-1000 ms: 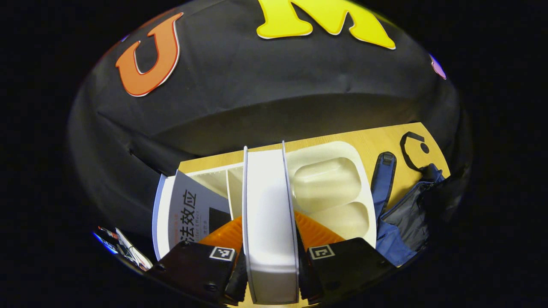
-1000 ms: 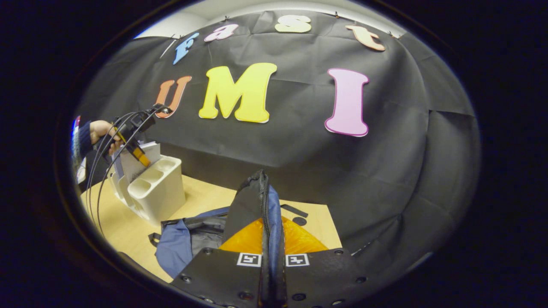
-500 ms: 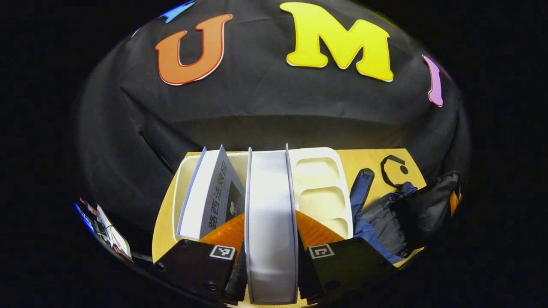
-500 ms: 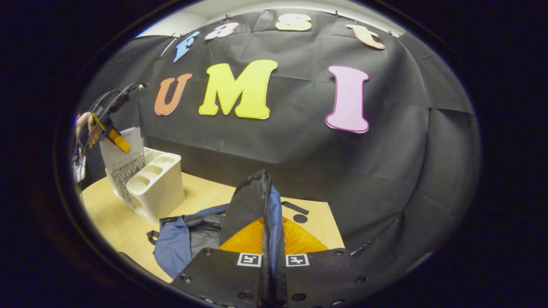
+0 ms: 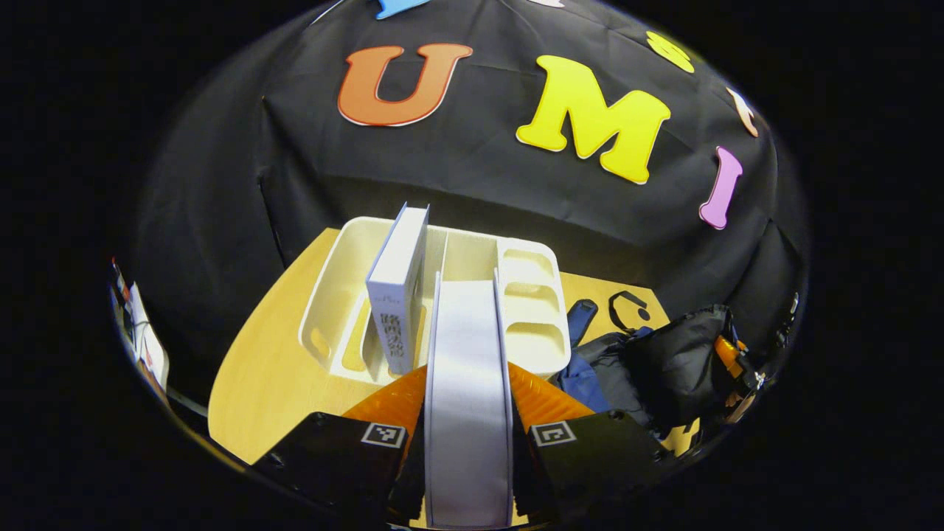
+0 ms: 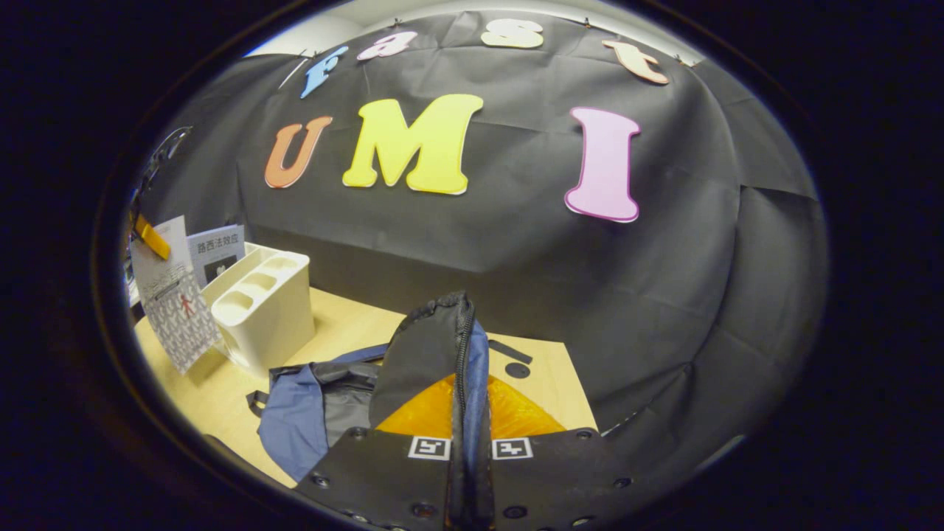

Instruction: Open the schoolbag, grab two books from the bookshelf and put them into the schoolbag.

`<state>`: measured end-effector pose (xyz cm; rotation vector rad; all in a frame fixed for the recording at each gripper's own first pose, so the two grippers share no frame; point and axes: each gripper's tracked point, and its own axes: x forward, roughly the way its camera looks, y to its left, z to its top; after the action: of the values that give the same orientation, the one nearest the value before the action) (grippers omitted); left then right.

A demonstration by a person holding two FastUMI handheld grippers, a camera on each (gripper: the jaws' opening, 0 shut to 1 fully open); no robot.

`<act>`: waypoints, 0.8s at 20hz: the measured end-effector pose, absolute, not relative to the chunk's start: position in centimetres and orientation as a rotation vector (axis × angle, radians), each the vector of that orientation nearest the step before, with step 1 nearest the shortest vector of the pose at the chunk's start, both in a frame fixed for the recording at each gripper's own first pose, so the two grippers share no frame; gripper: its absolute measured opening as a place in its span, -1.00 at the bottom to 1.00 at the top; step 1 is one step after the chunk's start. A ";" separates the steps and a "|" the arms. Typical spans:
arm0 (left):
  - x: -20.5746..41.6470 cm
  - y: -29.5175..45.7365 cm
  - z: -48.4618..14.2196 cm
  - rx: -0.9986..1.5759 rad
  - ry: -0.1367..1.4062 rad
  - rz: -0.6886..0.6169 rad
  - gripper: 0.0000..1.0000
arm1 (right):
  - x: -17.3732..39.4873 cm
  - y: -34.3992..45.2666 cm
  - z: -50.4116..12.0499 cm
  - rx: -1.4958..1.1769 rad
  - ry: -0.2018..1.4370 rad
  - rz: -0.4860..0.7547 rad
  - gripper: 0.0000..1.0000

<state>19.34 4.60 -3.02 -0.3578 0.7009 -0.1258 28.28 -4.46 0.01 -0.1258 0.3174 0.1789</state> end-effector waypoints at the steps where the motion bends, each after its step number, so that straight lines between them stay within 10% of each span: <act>1: 18.5 4.7 -3.4 -0.385 0.706 -0.132 0.04 | 28.2 -4.4 -0.1 -0.130 0.319 0.176 -0.89; 16: 16.2 -7.2 -3.1 -0.927 0.608 -0.385 -0.05 | 27.9 -2.1 2.5 -0.189 0.300 0.183 -0.89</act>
<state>16.17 -7.20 -3.14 -0.9272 0.6081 -0.3850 27.90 -2.13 2.49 -0.1887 0.3004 0.1826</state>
